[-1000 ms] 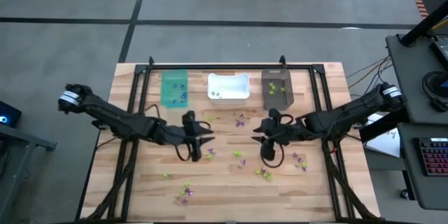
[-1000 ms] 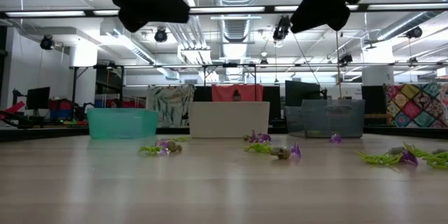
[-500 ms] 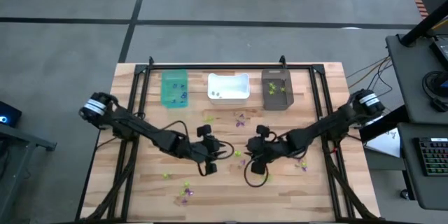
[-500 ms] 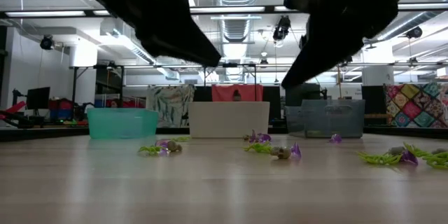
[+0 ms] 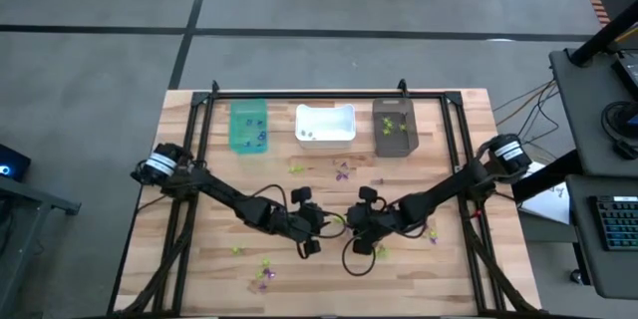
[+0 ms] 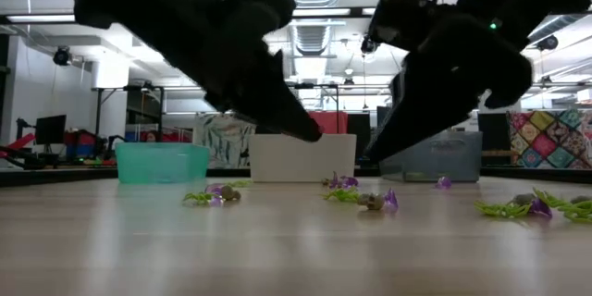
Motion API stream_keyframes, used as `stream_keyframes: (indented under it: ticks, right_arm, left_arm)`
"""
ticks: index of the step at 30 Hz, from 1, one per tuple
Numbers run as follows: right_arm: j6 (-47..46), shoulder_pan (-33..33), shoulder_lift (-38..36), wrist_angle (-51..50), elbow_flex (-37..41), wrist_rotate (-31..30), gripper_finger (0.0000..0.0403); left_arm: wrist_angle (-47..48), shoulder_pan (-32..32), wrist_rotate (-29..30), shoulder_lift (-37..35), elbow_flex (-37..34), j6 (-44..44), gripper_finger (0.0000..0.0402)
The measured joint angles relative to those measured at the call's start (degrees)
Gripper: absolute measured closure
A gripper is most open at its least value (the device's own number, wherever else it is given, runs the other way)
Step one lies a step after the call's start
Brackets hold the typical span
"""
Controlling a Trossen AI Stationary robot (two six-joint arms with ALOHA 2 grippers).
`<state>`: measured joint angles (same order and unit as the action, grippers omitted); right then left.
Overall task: Sort Halloween decoration
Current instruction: Put the green spider toy into the black bin
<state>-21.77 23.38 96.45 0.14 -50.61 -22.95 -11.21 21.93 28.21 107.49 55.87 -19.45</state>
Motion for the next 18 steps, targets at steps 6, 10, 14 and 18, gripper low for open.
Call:
stream_keyframes:
  ticks: [6,10,14,18]
  right_arm:
    - [3.7,-0.1,2.1,5.3,0.2,-1.8,0.0280]
    - [4.5,-0.3,2.9,7.0,0.3,-3.9,0.0280]
    - [5.0,-0.3,3.9,8.0,0.3,-4.2,0.0280]
    - [5.3,-0.3,5.3,8.6,0.3,-4.2,0.0280]
  left_arm:
    - [-1.2,-0.1,1.1,0.9,0.4,-0.4,0.0323]
    - [-1.3,-0.1,2.3,0.7,0.2,0.0,0.0323]
    - [-1.5,-0.1,2.4,0.5,0.2,0.3,0.0323]
    - [-1.5,-0.1,2.4,0.6,0.2,0.4,0.0323]
